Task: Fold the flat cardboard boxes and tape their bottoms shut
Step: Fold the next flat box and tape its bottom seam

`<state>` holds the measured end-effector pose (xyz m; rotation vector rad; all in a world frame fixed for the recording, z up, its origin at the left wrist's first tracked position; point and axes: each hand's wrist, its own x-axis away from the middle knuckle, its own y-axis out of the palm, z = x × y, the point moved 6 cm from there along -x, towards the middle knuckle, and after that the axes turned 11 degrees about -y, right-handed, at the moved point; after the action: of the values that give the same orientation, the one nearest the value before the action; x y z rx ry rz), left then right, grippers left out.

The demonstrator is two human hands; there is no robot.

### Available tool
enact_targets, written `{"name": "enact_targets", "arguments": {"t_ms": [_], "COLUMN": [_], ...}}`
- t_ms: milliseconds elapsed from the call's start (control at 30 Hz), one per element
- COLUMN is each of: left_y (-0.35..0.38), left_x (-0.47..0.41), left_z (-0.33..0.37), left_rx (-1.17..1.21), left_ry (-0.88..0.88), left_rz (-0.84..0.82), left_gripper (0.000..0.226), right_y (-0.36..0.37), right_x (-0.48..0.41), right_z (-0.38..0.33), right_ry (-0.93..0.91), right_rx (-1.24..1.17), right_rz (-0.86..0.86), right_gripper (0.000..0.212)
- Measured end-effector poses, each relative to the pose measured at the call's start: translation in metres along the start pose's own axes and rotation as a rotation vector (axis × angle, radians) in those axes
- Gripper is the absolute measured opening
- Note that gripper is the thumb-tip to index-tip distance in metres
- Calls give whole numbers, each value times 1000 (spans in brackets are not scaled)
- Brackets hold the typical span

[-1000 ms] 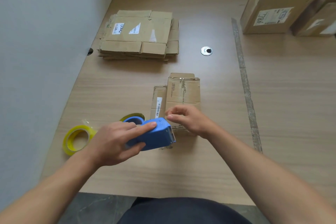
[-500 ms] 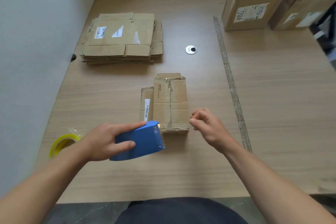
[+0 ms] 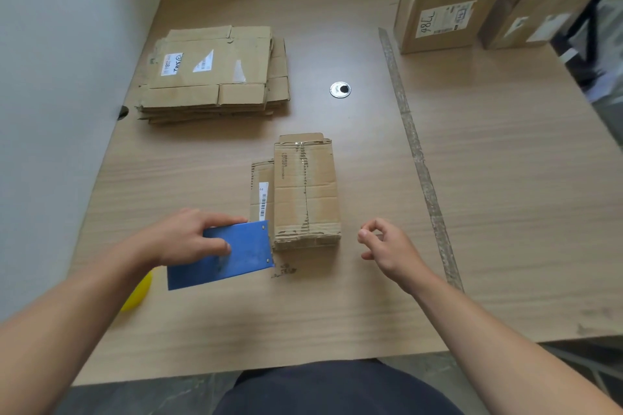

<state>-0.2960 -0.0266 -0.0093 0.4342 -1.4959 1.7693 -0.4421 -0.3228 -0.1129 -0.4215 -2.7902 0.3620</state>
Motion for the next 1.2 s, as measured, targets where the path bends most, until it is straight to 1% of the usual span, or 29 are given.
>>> {"name": "enact_targets", "arguments": {"t_ms": [167,300,433,567,633,733,767,800,900,933,1000,1100,1200], "left_y": [3,5,6,7,6,4,4,4,5,5,5,5,5], "left_x": [-10,-17,-25,-29,-30,-31,-32,-33,-37,-38,-39,-40,-40], "left_z": [4,4,5,5,7,10,10,11,13,13,13,14,14], "left_rx": [34,30,-11,-10,1,13,3,-7,-28,-37,-50,-58,-63], "left_ry": [-35,-76,-111,-135,-133,-144,-148,-152,-160,-164,-167,-158,-160], "left_rz": [-32,-65,-81,-93,-109,-132,-133,-132,-137,-139,-138,-144,-157], "left_gripper": [47,50,59,54,48,44,45,46,49,52,56,57,58], "right_y": [-1,3,9,17,23,29,29,29,24,25,26,25,29], "right_x": [-10,-18,-25,-30,-32,-31,-31,-30,-30,-30,-27,-23,-24], "right_z": [3,4,12,14,14,14,14,13,-2,-7,-11,-9,-9], "right_ry": [61,78,133,203,237,283,285,273,162,130,111,123,61], "right_rx": [123,203,284,313,306,301,301,302,350,369,370,287,332], "right_rz": [14,-20,-67,-88,-98,-145,-147,-136,-65,-66,-113,-223,-293], "right_gripper": [15,19,27,29,30,33,35,32,13,9,14,23,31]}}
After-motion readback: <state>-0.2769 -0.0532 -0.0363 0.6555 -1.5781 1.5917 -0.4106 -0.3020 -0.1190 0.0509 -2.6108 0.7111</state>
